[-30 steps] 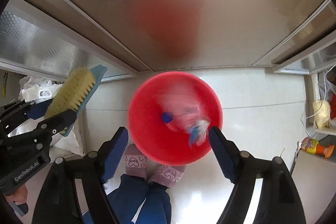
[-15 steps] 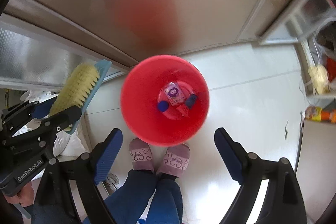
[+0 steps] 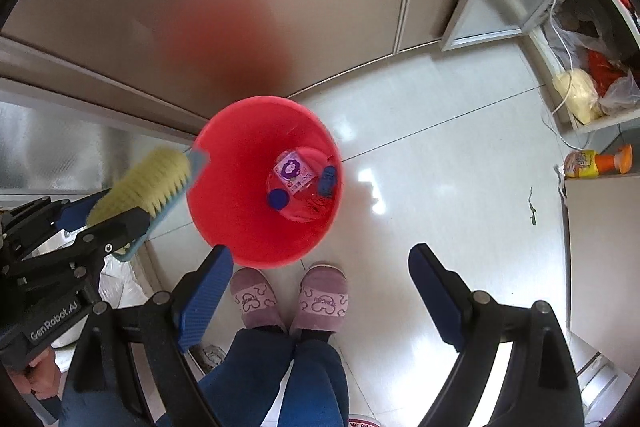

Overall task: Collect trash
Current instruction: 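Open both grippers to drop bag and brush into the red bucket, then raise both tools back up to the counter beside the sink, then grasp the green-and-white capsule box with the right gripper while the left grasps the orange cup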

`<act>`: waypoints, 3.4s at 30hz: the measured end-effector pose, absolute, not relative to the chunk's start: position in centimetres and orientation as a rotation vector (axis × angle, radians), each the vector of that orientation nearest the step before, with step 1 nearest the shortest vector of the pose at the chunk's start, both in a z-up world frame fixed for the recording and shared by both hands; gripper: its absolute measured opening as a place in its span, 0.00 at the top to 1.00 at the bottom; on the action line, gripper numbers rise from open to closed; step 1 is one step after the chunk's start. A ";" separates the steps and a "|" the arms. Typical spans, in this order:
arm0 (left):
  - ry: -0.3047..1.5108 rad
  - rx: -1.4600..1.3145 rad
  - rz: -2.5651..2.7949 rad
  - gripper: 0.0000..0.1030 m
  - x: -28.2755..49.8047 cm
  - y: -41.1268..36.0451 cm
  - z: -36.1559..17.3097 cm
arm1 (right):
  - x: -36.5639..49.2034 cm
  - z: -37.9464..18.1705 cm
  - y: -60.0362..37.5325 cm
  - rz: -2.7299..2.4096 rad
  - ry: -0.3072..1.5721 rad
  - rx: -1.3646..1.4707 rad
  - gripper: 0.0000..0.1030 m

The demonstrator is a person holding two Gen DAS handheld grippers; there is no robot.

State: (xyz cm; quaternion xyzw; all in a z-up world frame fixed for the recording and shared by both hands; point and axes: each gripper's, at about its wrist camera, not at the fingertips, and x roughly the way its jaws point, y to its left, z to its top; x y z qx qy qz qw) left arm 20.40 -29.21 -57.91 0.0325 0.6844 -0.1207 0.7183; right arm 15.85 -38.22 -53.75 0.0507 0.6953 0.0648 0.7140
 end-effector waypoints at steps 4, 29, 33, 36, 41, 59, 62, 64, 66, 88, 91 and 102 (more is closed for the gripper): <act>1.494 0.102 -0.283 0.67 20.5 -29.4 -57.6 | 15.6 -53.6 -38.1 0.130 1.529 0.126 0.14; 1.336 0.106 -0.325 0.22 19.9 -26.9 -45.0 | 15.5 -43.5 -36.7 0.098 1.426 0.061 0.14; 1.320 0.083 -0.287 0.21 19.6 -26.1 -40.9 | 15.3 -39.5 -36.0 0.095 1.411 0.060 0.14; 1.294 0.083 -0.247 0.21 19.2 -25.5 -37.2 | 15.2 -36.7 -35.4 0.098 1.401 0.058 0.14; 1.254 0.062 -0.189 0.21 18.7 -24.0 -31.2 | 15.5 -31.6 -34.3 0.138 1.370 0.050 0.14; 1.091 -0.107 0.083 0.21 17.1 -15.2 -16.1 | 18.9 -17.3 -26.8 0.388 1.141 -0.139 0.12; 1.065 -0.137 0.135 0.21 17.2 -12.8 -14.3 | 19.9 -15.9 -24.3 0.446 1.109 -0.176 0.12; 1.050 -0.148 0.177 0.21 17.4 -10.8 -13.3 | 20.5 -15.3 -22.5 0.483 1.088 -0.193 0.12; 1.035 -0.156 0.213 0.21 17.4 -8.7 -12.6 | 21.5 -14.6 -20.4 0.528 1.082 -0.213 0.12; 1.008 -0.305 0.452 0.20 23.9 18.6 -10.6 | 32.6 -10.6 5.3 0.780 1.007 -0.368 0.12; 1.021 -0.311 0.480 0.20 24.8 21.1 -11.3 | 33.7 -11.2 7.9 0.797 1.016 -0.399 0.12; 1.118 -0.368 0.514 0.20 26.9 27.1 -15.4 | 36.6 -14.8 15.0 0.824 1.128 -0.478 0.12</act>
